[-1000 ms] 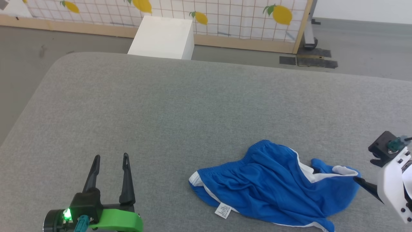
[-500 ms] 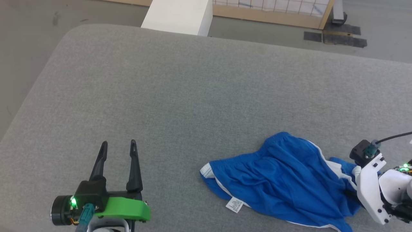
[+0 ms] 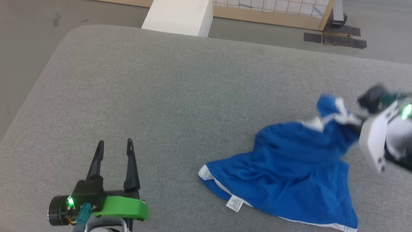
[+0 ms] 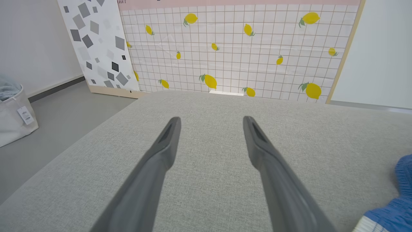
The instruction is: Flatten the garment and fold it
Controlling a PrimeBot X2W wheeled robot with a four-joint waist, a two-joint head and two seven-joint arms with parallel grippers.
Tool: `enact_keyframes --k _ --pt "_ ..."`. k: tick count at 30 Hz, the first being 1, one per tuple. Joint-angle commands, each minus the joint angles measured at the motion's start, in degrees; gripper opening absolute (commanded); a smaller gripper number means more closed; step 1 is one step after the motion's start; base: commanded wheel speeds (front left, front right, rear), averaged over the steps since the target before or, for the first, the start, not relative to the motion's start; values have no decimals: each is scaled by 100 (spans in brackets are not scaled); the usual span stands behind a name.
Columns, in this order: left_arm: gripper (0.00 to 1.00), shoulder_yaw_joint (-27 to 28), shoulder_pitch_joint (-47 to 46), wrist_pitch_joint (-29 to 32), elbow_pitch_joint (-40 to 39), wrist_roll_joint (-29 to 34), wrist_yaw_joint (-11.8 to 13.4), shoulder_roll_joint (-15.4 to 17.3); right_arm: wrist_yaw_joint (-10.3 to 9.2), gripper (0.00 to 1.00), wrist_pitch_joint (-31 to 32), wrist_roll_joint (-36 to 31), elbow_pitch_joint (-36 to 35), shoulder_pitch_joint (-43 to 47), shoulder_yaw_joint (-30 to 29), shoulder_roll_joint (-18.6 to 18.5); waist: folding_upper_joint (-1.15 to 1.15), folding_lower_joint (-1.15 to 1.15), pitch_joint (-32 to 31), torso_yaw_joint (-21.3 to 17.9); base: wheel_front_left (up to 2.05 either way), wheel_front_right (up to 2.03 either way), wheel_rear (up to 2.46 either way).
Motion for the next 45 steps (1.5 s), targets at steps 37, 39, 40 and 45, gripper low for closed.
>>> enact_keyframes --k 37,39,40,45 --pt "100 -196 -449 -21 70 143 -106 -6 -11 100 -2845 -542 3890 -2228 954 1711 0 0 185 -101 0 0 0" --pt "100 -149 -386 -21 61 198 -162 11 -11 100 -3231 -623 3922 -2154 801 1722 0 0 41 -244 0 0 0" --pt "100 -128 -356 -21 54 218 -181 20 -11 100 -3349 -679 3919 -2121 712 1730 0 0 -18 -317 0 0 0" --pt "100 -59 -199 -21 23 314 -279 76 -11 100 -3554 -1043 3315 -1715 -410 1761 0 0 -261 -682 0 0 0"
